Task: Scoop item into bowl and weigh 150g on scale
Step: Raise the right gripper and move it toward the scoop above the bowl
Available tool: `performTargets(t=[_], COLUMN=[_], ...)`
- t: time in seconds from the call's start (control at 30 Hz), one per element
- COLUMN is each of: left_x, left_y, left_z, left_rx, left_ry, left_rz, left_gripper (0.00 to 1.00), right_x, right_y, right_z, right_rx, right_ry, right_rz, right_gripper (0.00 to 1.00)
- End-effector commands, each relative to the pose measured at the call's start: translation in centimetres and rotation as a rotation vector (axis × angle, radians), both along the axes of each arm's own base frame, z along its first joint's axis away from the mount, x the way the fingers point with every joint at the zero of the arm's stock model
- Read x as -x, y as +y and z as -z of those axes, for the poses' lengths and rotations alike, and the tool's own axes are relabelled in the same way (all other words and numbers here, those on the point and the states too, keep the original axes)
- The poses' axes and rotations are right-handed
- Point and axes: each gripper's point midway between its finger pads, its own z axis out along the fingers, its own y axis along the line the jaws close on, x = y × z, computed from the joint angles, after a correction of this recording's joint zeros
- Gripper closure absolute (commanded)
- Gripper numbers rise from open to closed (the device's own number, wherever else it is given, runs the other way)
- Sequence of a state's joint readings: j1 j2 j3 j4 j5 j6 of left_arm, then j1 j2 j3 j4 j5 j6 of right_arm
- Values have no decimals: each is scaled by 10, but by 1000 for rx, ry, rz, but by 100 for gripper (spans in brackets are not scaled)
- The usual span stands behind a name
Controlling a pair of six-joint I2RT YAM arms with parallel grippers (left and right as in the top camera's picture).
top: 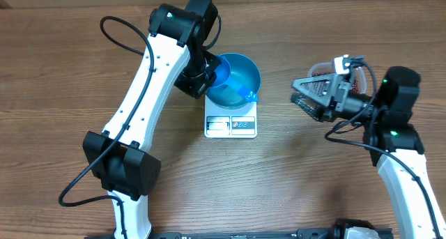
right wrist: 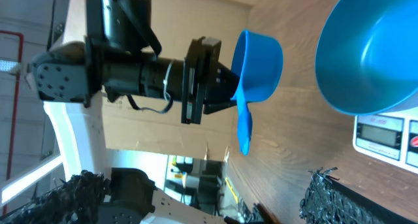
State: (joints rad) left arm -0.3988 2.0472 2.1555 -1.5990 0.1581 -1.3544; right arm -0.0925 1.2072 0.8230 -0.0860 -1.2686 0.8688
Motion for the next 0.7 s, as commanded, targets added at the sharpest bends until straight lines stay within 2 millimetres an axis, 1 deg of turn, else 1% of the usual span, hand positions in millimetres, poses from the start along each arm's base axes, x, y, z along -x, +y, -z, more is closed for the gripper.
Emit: performTargets(t=[0.0, 0.2, 0.37, 0.53, 0.67], left_x=[0, 7, 14, 21, 27], left_y=[-12, -27, -43, -61, -71], left_z=[-8, -9, -10, -10, -11], left_rx=[66, 95, 100, 109, 116], left_ry=[19, 45, 45, 36, 34], left_rz=[-91, -125, -115, -82, -60], left_gripper=[96, 96, 96, 96, 96], right_x=[-3, -2, -2, -8, -12], right_y=[11, 31, 43, 41, 39], right_z=[-6, -1, 3, 7, 11], right_rx=[18, 51, 70, 92, 106], right_ry=[-13, -9, -6, 0, 13], right_rz=[6, 4, 7, 49, 78], right_gripper=[0, 0, 0, 0, 1])
